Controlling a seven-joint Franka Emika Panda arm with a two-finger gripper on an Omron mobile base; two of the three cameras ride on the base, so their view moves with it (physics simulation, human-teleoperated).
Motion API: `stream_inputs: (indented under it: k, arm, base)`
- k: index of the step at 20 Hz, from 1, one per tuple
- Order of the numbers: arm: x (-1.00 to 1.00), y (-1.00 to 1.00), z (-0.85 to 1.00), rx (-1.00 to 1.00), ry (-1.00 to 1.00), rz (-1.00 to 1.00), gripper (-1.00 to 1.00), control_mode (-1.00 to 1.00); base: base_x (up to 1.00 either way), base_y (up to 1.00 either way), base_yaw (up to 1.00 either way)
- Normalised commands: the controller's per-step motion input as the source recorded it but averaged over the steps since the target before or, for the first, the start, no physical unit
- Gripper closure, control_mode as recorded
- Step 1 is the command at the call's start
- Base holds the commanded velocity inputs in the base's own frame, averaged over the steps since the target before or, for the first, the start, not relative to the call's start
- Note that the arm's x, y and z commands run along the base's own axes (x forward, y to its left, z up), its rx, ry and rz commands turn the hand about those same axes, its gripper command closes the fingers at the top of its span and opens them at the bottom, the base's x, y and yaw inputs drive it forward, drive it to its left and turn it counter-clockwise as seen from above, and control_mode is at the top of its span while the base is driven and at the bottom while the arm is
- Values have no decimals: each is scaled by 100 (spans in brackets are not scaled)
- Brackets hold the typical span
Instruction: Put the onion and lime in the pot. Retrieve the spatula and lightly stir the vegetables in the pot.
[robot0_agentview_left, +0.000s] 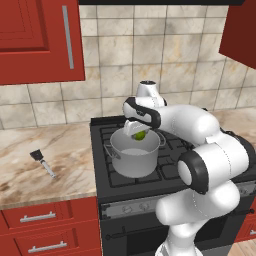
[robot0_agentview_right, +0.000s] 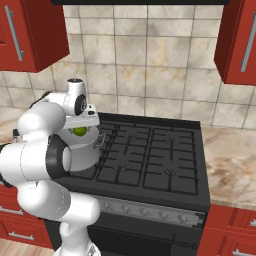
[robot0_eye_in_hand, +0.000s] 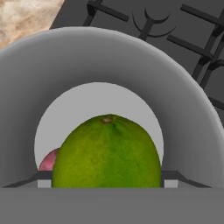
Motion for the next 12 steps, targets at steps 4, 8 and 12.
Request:
stream_inputs:
  k: [4,8,12]
  arm:
    - [0,0,0,0,0,0,-100,-100]
    - [0,0,0,0,0,0,-100,-100]
    - [-15,0,8,3,-3,0,-100,-100]
  base:
    - [0,0,0]
    - [0,0,0]
    - [0,0,0]
